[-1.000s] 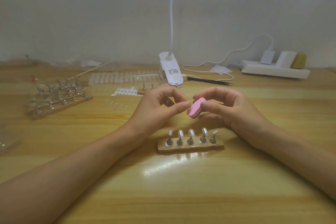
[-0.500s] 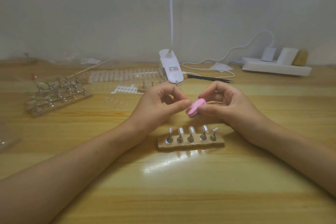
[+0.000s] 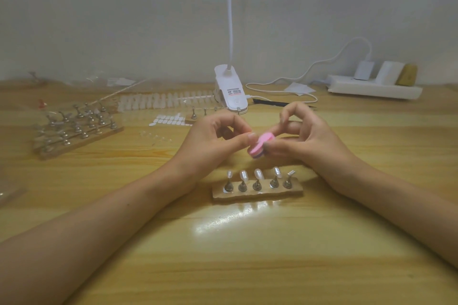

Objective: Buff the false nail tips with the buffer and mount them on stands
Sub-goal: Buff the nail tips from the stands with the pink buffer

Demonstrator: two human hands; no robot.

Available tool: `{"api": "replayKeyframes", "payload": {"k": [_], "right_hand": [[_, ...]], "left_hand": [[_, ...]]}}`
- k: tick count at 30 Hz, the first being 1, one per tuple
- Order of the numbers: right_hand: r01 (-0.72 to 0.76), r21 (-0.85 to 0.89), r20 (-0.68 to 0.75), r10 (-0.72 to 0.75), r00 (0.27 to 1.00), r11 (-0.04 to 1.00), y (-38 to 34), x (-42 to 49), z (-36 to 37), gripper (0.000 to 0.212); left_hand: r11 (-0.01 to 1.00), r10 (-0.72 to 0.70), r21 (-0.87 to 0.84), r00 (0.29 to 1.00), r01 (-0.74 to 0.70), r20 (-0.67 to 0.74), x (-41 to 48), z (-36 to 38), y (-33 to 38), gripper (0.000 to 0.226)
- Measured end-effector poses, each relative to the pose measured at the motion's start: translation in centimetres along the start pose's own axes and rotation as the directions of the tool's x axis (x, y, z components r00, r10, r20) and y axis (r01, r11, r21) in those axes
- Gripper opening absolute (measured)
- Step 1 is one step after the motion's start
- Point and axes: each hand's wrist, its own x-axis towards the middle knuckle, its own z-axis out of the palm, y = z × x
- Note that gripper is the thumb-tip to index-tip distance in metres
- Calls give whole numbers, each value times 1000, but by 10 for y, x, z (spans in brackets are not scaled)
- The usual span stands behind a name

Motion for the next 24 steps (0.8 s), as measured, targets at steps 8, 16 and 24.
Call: {"api": "replayKeyframes", "payload": {"k": [8, 16, 24], "right_hand": [[14, 7, -20, -14, 1000, 1000, 0, 0, -1, 46], [-39, 19, 67, 38, 997, 999, 0, 4, -5, 43], [-51, 12, 118, 50, 992, 999, 2, 5, -5, 43]], "left_hand": [[992, 78, 99, 997, -78, 3, 0, -1, 0, 11], [963, 203, 165, 977, -212, 67, 2, -1, 0, 10], [964, 221, 133, 972, -231, 85, 3, 0, -2, 6]]}}
